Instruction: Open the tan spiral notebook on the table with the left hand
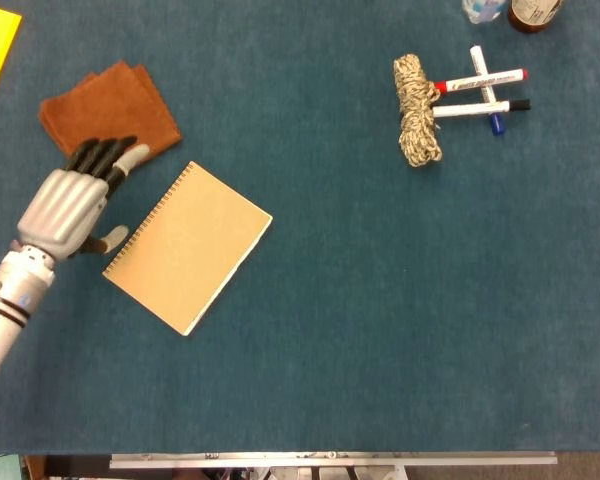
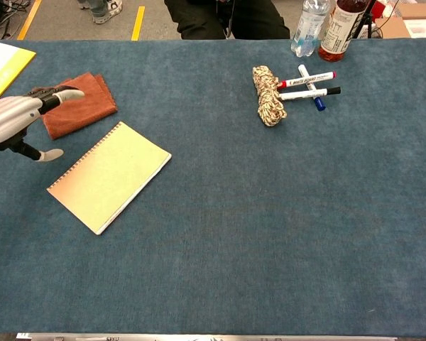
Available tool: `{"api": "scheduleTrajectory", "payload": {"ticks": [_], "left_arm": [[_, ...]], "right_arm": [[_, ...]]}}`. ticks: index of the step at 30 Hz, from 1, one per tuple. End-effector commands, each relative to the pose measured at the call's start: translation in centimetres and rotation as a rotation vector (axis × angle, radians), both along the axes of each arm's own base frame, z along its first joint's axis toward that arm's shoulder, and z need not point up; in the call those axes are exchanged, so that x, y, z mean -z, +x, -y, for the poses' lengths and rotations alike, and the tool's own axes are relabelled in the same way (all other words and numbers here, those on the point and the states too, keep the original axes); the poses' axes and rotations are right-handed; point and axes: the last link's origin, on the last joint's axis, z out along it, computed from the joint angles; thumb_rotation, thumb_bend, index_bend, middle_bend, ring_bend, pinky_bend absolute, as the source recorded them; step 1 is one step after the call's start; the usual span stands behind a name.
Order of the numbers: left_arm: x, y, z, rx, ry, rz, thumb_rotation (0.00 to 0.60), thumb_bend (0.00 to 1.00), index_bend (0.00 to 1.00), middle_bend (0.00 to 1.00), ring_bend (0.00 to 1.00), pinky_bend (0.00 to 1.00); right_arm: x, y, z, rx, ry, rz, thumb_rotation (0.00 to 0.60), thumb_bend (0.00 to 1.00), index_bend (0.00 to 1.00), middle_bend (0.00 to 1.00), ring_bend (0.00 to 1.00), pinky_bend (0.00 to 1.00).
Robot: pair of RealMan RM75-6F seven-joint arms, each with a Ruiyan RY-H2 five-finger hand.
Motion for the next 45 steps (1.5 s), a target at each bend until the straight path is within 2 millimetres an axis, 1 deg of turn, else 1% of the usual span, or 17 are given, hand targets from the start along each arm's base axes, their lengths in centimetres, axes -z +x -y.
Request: {"api": "scheduleTrajectory", "payload": {"ticks": [1,2,3,4,6,11,16,18,22,29,37,41,45], "left_arm": [[-0.3,2.3,-0.7,-0.052,0.017,0.104,0.587,0.25,0.32,0.24,0.13,0.0],[-0.2,2.9,-0.7,-0.067,0.017,0.128,0.562,0.25,0.35,0.3,0.18,0.0],[0.0,3.3,-0.7,-0.077,0.015,0.143,0.502,0.24,0.37,0.35,0.24,0.0],[0.2,3.8,-0.8,-0.088,0.009,0.157,0.421,0.24,0.39,0.39,0.28,0.0],[0.6,4.5,-0.9,-0.107,-0.01,0.171,0.341,0.23,0.4,0.43,0.32,0.0],[2.0,6.1,-1.4,-0.143,-0.063,0.187,0.219,0.22,0.38,0.45,0.33,0.0],[3.4,6.2,-1.9,-0.102,-0.062,0.067,0.079,0.21,0.36,0.46,0.28,0.0],[3.9,6.0,-1.9,-0.096,-0.061,0.027,0.061,0.2,0.34,0.46,0.27,0.0],[4.8,5.8,-2.2,-0.091,-0.048,-0.027,0.059,0.2,0.3,0.43,0.19,0.0],[6.1,4.7,-2.8,-0.118,-0.022,-0.064,0.057,0.2,0.29,0.41,0.15,0.0],[6.2,3.6,-3.2,-0.116,0.008,-0.111,0.058,0.2,0.28,0.39,0.14,0.0],[6.2,3.1,-3.5,-0.117,0.01,-0.135,0.056,0.2,0.25,0.39,0.13,0.0],[6.3,2.8,-3.4,-0.119,0.007,-0.141,0.055,0.2,0.25,0.38,0.12,0.0]], "right_arm": [[0.0,-0.1,0.0,-0.001,0.0,0.004,0.6,0.19,0.26,0.24,0.15,0.28],[0.0,-0.3,0.0,0.0,0.0,0.007,0.6,0.19,0.26,0.24,0.15,0.28],[0.0,-0.4,0.0,0.002,0.0,0.009,0.6,0.19,0.26,0.24,0.15,0.28],[0.0,-0.5,-0.1,0.005,0.0,0.01,0.6,0.19,0.26,0.24,0.15,0.28],[-0.1,-0.8,-0.1,0.008,-0.001,0.011,0.6,0.19,0.26,0.24,0.15,0.28],[-0.2,-1.4,-0.1,0.017,-0.003,0.014,0.6,0.19,0.26,0.24,0.15,0.28],[-0.3,-1.9,-0.2,0.026,-0.003,0.015,0.6,0.19,0.26,0.24,0.15,0.28],[-0.3,-2.0,-0.2,0.03,-0.003,0.015,0.6,0.19,0.26,0.24,0.15,0.28],[-0.2,-2.2,-0.2,0.035,-0.001,0.016,0.6,0.19,0.26,0.24,0.15,0.28],[-0.2,-2.5,-0.2,0.045,0.002,0.015,0.6,0.19,0.26,0.24,0.15,0.28],[0.0,-2.6,0.0,0.047,0.007,0.017,0.6,0.19,0.26,0.24,0.15,0.28],[0.0,-2.6,0.1,0.046,0.006,0.019,0.6,0.19,0.26,0.24,0.15,0.28],[0.2,-2.6,0.1,0.048,0.009,0.02,0.6,0.19,0.26,0.24,0.15,0.28]]}}
